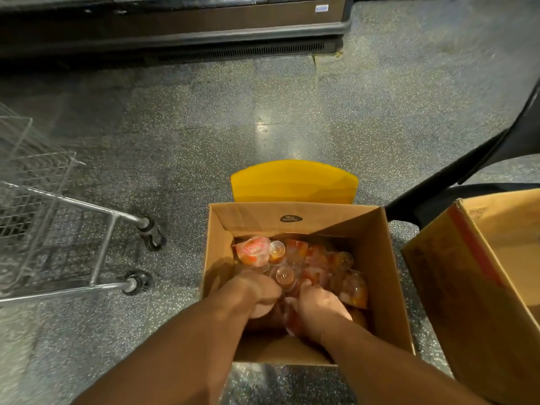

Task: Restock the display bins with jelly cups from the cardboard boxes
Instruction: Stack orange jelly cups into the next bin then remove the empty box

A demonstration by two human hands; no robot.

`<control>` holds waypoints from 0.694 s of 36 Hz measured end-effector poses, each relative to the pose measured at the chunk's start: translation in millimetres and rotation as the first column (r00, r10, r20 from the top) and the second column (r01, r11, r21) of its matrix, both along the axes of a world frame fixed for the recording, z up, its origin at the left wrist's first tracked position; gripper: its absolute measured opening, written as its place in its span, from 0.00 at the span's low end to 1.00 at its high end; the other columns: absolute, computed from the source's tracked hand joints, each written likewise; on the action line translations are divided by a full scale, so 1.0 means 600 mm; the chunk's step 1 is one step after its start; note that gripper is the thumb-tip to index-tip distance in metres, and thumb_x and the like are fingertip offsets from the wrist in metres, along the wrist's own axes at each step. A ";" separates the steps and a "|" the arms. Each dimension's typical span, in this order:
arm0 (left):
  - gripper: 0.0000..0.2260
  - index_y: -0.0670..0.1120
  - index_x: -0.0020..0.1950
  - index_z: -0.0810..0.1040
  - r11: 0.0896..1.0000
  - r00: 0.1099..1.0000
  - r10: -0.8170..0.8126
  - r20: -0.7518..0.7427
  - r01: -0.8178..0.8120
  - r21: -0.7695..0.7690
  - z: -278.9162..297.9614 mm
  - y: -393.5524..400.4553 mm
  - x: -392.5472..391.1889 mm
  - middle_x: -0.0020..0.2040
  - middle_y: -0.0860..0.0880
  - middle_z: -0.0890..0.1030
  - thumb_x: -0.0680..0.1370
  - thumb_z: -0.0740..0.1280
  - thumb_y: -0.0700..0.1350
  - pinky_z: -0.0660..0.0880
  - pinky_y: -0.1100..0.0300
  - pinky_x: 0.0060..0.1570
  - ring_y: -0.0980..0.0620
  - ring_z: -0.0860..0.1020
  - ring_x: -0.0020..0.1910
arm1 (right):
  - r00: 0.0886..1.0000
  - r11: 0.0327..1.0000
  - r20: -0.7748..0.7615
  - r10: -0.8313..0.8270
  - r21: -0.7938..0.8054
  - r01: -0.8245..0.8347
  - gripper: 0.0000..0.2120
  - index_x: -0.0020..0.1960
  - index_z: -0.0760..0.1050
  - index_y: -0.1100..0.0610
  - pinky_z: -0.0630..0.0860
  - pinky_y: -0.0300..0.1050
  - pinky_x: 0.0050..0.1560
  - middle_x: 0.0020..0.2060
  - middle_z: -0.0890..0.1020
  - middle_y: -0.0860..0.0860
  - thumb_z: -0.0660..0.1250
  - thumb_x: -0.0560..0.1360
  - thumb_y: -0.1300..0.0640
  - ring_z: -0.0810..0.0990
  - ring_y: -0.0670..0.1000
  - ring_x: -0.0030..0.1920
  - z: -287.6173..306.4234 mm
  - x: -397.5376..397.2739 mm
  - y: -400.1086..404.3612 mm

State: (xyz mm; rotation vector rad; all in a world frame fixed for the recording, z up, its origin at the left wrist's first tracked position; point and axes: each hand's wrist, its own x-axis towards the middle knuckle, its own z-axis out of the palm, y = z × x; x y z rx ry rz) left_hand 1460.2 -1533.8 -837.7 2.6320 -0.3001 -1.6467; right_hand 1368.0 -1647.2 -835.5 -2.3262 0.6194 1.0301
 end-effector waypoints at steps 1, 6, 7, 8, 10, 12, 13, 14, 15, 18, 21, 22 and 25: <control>0.18 0.45 0.69 0.76 0.998 1.000 -0.007 0.000 0.007 -0.060 0.006 0.002 0.004 0.65 0.40 0.77 0.82 0.63 0.53 0.73 0.52 0.60 0.42 0.77 0.63 | 1.000 1.000 0.021 -0.012 -0.009 0.012 0.28 0.73 0.64 0.59 0.72 0.51 0.64 0.66 0.77 0.57 0.61 0.81 0.42 0.76 0.60 0.67 0.003 0.001 -0.001; 0.17 0.51 0.72 0.70 0.982 0.981 -0.148 0.126 0.161 -0.096 0.035 0.014 0.021 0.71 0.44 0.73 0.83 0.61 0.50 0.74 0.50 0.59 0.41 0.75 0.65 | 0.985 0.993 0.122 -0.119 0.013 0.118 0.24 0.64 0.67 0.56 0.75 0.50 0.58 0.59 0.80 0.55 0.69 0.76 0.43 0.80 0.59 0.60 0.029 -0.007 0.001; 0.19 0.54 0.73 0.67 0.978 0.973 -0.155 0.171 0.176 -0.114 0.045 0.013 0.022 0.72 0.45 0.72 0.82 0.61 0.48 0.75 0.50 0.58 0.42 0.75 0.65 | 0.982 0.991 0.133 -0.131 0.023 0.129 0.24 0.64 0.67 0.54 0.75 0.50 0.58 0.59 0.79 0.54 0.70 0.76 0.44 0.79 0.58 0.61 0.033 -0.008 0.002; 0.23 0.57 0.76 0.64 0.971 0.966 -0.176 0.189 0.202 -0.131 0.052 0.013 0.022 0.75 0.45 0.69 0.82 0.60 0.45 0.75 0.50 0.60 0.42 0.73 0.67 | 0.981 0.991 0.141 -0.136 0.036 0.132 0.24 0.64 0.67 0.54 0.75 0.50 0.59 0.60 0.79 0.54 0.71 0.75 0.44 0.79 0.58 0.61 0.038 -0.009 0.005; 0.30 0.60 0.81 0.56 0.954 0.950 -0.235 0.207 0.266 -0.135 0.064 0.013 0.020 0.82 0.47 0.57 0.81 0.60 0.42 0.68 0.50 0.70 0.42 0.63 0.77 | 0.969 0.983 0.172 -0.178 0.065 0.170 0.25 0.66 0.67 0.54 0.75 0.49 0.59 0.61 0.77 0.54 0.69 0.75 0.44 0.78 0.57 0.60 0.050 -0.008 0.008; 0.31 0.59 0.80 0.59 0.945 0.931 -0.264 0.253 0.302 -0.123 0.084 0.011 0.015 0.82 0.48 0.54 0.79 0.62 0.40 0.65 0.50 0.74 0.43 0.58 0.79 | 0.954 0.970 0.185 -0.238 0.088 0.225 0.26 0.68 0.66 0.55 0.75 0.49 0.59 0.63 0.75 0.54 0.66 0.75 0.44 0.77 0.57 0.61 0.064 -0.007 0.006; 0.30 0.58 0.78 0.64 0.942 0.921 -0.270 0.281 0.313 -0.121 0.092 0.011 0.012 0.82 0.48 0.55 0.78 0.63 0.39 0.66 0.49 0.73 0.43 0.59 0.79 | 0.960 0.972 0.163 -0.229 0.089 0.217 0.28 0.71 0.64 0.56 0.74 0.48 0.60 0.65 0.74 0.55 0.65 0.77 0.44 0.76 0.57 0.63 0.074 -0.007 0.003; 0.28 0.58 0.76 0.68 0.940 0.912 -0.272 0.308 0.321 -0.119 0.106 0.012 0.008 0.81 0.49 0.57 0.77 0.63 0.39 0.68 0.49 0.72 0.43 0.61 0.78 | 0.971 0.979 0.142 -0.194 0.086 0.183 0.29 0.74 0.62 0.56 0.72 0.49 0.63 0.68 0.71 0.56 0.65 0.78 0.46 0.74 0.57 0.66 0.084 -0.008 -0.001; 0.27 0.59 0.73 0.70 0.940 0.908 -0.267 0.323 0.319 -0.119 0.121 0.012 0.004 0.80 0.50 0.58 0.76 0.64 0.38 0.69 0.48 0.70 0.44 0.63 0.76 | 0.985 0.989 0.108 -0.131 0.076 0.123 0.29 0.76 0.60 0.56 0.70 0.49 0.66 0.70 0.69 0.57 0.64 0.80 0.48 0.71 0.58 0.69 0.098 -0.008 -0.005; 0.26 0.61 0.70 0.73 0.939 0.899 -0.264 0.349 0.323 -0.121 0.179 0.011 -0.006 0.76 0.50 0.64 0.78 0.63 0.37 0.72 0.49 0.66 0.46 0.70 0.70 | 0.994 0.999 0.096 0.046 -0.004 -0.046 0.25 0.76 0.63 0.54 0.66 0.57 0.69 0.70 0.70 0.58 0.64 0.81 0.54 0.68 0.61 0.69 0.150 -0.011 -0.019; 0.24 0.63 0.70 0.73 0.937 0.893 -0.272 0.358 0.330 -0.112 0.251 0.003 -0.004 0.72 0.49 0.69 0.80 0.63 0.38 0.71 0.51 0.64 0.46 0.73 0.67 | 0.966 0.965 0.058 0.252 -0.083 -0.247 0.26 0.76 0.62 0.52 0.65 0.63 0.67 0.67 0.71 0.55 0.66 0.81 0.52 0.69 0.62 0.68 0.217 -0.010 -0.026; 0.24 0.63 0.70 0.73 0.935 0.888 -0.273 0.369 0.335 -0.115 0.283 -0.004 -0.002 0.71 0.50 0.70 0.81 0.63 0.38 0.71 0.52 0.64 0.47 0.74 0.67 | 0.960 0.959 0.055 0.276 -0.091 -0.270 0.26 0.75 0.62 0.52 0.65 0.63 0.66 0.67 0.71 0.56 0.66 0.80 0.52 0.68 0.63 0.67 0.239 -0.008 -0.031; 0.21 0.60 0.72 0.72 0.917 0.840 -0.284 0.462 0.379 -0.124 0.374 -0.025 0.003 0.72 0.49 0.73 0.83 0.60 0.40 0.70 0.53 0.66 0.46 0.73 0.69 | 0.985 0.993 0.133 0.109 -0.049 -0.104 0.18 0.65 0.69 0.55 0.73 0.53 0.60 0.62 0.75 0.57 0.65 0.78 0.51 0.75 0.61 0.62 0.323 0.000 -0.045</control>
